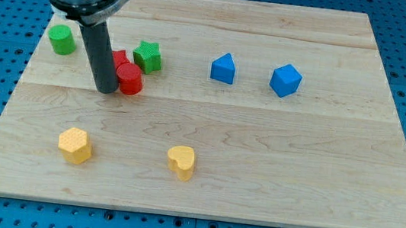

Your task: Slide red circle and red star towards green circle

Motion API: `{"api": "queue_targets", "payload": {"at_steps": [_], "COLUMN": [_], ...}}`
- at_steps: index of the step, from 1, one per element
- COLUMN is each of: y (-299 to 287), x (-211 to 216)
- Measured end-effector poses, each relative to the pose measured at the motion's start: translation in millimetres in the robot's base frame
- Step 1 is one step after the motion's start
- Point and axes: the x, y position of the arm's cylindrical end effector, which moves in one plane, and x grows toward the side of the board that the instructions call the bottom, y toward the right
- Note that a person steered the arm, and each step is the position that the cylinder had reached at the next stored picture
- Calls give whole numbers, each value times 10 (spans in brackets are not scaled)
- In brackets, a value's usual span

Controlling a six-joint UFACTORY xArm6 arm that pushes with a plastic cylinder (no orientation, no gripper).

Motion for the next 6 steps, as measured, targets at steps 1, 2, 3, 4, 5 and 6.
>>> {"api": "queue_targets", "payload": {"at_steps": [1, 2, 3, 4, 5, 6], "y": [68, 513, 556, 288, 53, 91], "x": [329, 367, 90, -209, -198, 384]}}
